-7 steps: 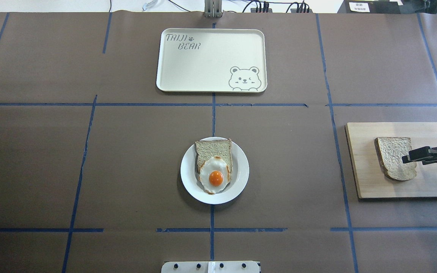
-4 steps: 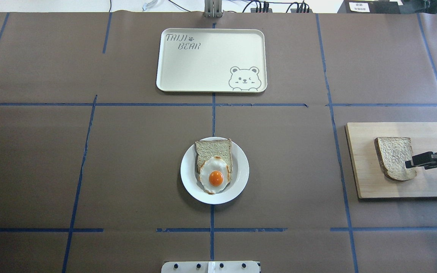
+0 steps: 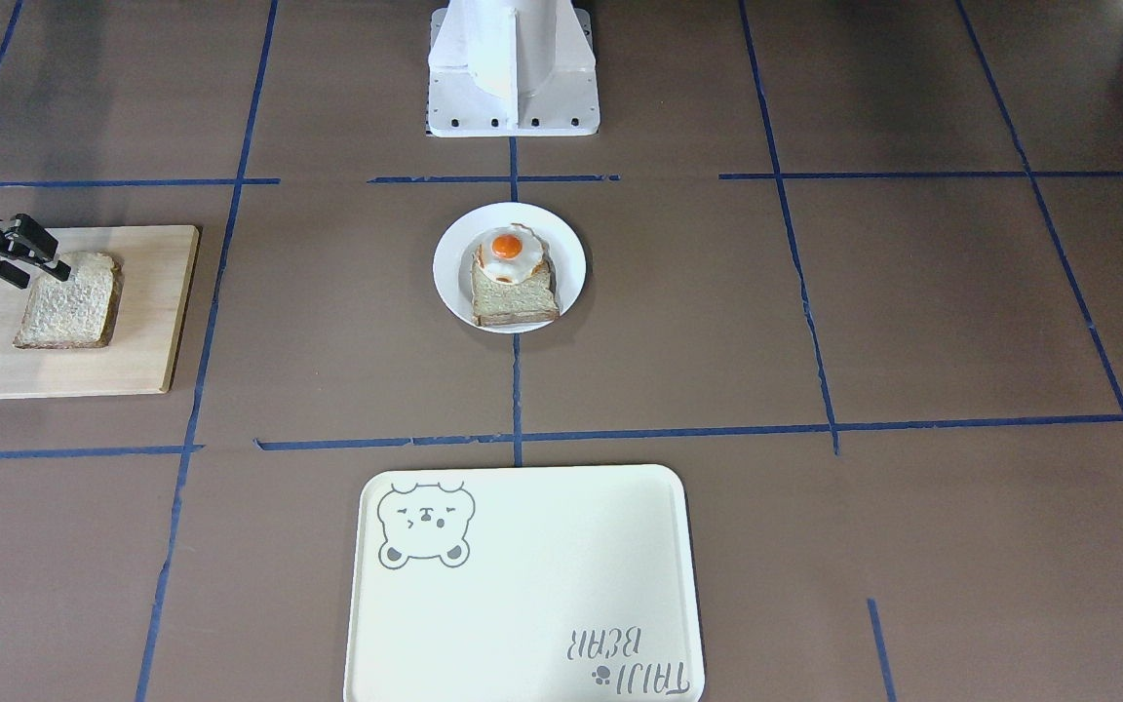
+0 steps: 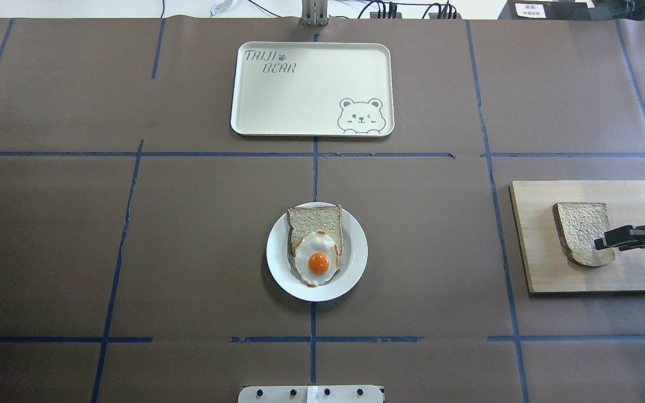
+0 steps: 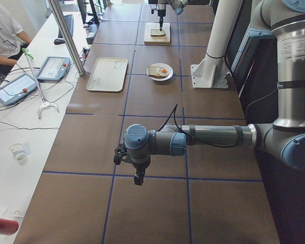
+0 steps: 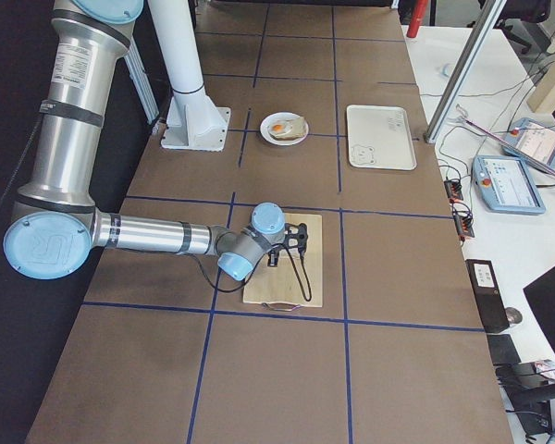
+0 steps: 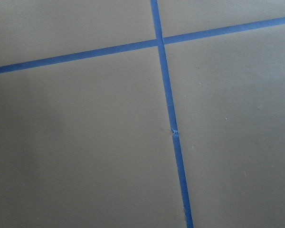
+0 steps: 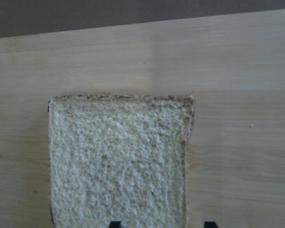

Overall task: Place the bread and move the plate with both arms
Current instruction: 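Reach the right gripper to the bread slice on the bamboo board and grasp it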

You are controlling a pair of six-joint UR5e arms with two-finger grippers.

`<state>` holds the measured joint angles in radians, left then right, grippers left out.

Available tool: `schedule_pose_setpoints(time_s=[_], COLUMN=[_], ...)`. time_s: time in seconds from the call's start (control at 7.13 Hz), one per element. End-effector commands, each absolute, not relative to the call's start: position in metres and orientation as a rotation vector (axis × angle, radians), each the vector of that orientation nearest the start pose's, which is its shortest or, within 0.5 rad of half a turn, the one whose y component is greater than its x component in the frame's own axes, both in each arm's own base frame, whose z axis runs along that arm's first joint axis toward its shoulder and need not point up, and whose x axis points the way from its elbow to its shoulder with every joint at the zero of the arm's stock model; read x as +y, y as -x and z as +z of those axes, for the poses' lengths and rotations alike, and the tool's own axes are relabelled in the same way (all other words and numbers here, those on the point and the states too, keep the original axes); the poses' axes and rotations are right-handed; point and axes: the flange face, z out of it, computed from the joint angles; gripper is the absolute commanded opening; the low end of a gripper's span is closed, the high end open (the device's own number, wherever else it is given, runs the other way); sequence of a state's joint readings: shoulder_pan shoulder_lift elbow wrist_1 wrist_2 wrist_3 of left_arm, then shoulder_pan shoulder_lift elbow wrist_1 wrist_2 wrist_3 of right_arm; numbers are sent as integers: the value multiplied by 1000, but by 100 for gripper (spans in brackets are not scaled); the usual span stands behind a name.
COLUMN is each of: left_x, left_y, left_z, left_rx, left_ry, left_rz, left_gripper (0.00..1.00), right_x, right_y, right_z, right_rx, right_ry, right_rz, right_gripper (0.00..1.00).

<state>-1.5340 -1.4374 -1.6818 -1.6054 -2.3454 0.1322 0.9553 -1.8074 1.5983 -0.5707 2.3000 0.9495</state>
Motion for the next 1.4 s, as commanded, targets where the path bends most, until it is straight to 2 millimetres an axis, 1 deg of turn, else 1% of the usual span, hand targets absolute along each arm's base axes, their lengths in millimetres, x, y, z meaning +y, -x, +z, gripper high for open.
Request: schedule_pose_setpoints(time_s=[0.0,0.14,0.28,0.42,0.56,0.84,0.98,1.12,1.26], left_x=[-438,-438,-438,-438,-438,-438,-438,-438,-439], left_y=[48,48,48,48,48,48,48,48,48], left_z=[663,663,663,663,663,663,663,663,662], left_rx=[774,774,774,774,774,774,774,774,774], left_ry=[-47,-48,-47,-47,-49,-49,-49,-49,-50], left_rz=[164,166,164,164,165,166,165,165,166], left_gripper=[100,100,100,100,100,100,100,100,100], right_x=[-372,-372,-372,-371,-371,-371,-371,-371,-369], right_y=[181,181,181,181,181,181,181,183,185], right_z=[637,637,635,635,634,633,624,611,591], right_rx=[-1020,-1020,-1023,-1023,-1024,-1025,-1040,-1069,-1112], right_ry=[-52,-51,-53,-53,-54,-56,-63,-62,-56], right_rz=[14,14,12,12,11,9,0,-22,-54], right_gripper=[55,37,18,4,2,1,0,0,0])
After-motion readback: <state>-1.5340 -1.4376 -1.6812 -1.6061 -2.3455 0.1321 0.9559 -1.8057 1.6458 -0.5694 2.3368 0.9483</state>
